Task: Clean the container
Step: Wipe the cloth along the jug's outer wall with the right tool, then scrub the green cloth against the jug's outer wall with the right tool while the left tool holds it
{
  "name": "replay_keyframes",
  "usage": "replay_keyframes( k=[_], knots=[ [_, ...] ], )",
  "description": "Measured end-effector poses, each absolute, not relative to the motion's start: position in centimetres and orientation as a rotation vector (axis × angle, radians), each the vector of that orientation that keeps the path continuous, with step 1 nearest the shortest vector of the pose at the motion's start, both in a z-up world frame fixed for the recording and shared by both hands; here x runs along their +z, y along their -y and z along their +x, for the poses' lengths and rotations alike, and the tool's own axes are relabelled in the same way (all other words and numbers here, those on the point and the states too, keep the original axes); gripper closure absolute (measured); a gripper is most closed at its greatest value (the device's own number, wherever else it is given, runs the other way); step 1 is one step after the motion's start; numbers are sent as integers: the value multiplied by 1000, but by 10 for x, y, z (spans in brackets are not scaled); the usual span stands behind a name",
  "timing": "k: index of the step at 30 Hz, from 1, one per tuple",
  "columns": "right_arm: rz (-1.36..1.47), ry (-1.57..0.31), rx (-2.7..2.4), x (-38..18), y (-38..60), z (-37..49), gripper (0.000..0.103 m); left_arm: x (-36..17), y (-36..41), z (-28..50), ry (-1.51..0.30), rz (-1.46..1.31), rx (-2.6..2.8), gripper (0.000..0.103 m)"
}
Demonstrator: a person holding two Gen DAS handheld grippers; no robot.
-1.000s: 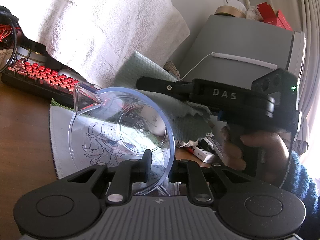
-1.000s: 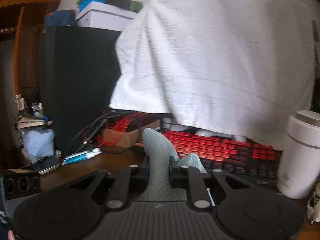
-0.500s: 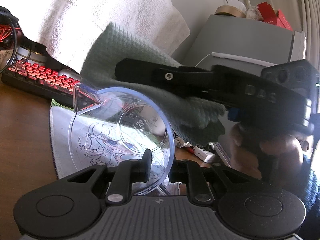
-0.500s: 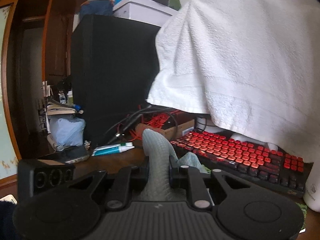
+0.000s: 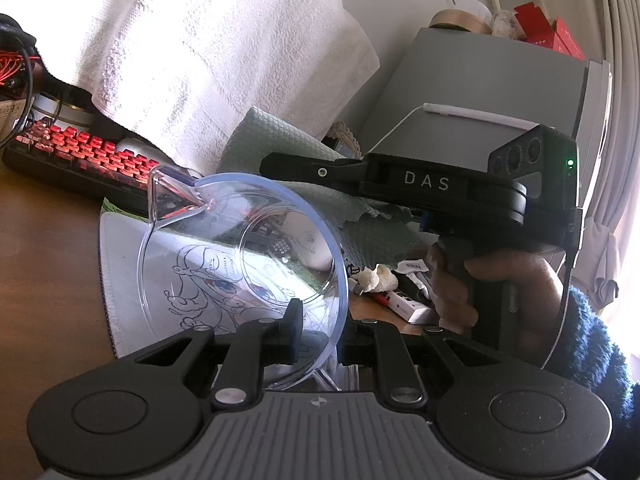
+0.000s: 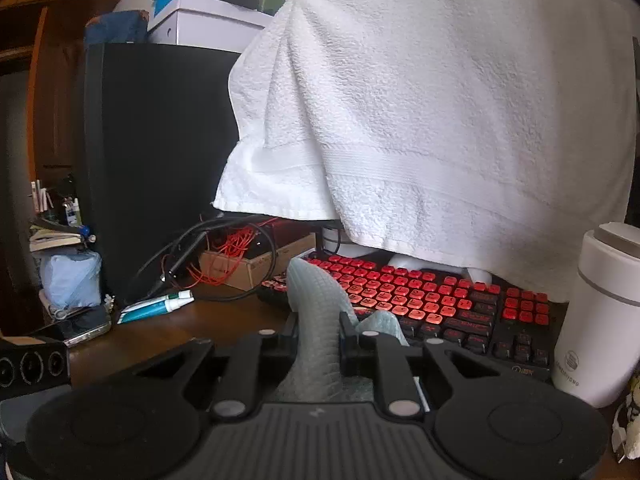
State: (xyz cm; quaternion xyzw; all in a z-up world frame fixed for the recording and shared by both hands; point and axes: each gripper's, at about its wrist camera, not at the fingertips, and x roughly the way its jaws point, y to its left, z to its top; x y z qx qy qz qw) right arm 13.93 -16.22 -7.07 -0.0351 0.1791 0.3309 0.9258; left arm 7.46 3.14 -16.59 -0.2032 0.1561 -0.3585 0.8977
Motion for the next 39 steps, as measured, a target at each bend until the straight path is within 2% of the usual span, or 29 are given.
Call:
replay_keyframes(
  k=[13,21,28,39],
  knots=[
    [-64,-387,865,-67,134,118,87,-166,-32,75,-325,-422,-742,87],
    [-78,-377,735,-68,159,136,88,-166,-31,74,-327,-419,-740,87],
    [21,-401,645,-70,190,149,87,-166,-32,74,-327,-418,-742,87],
    [-83,-339,760,-69,151,111,86,-166,-32,75,-330,-422,-740,87]
  ],
)
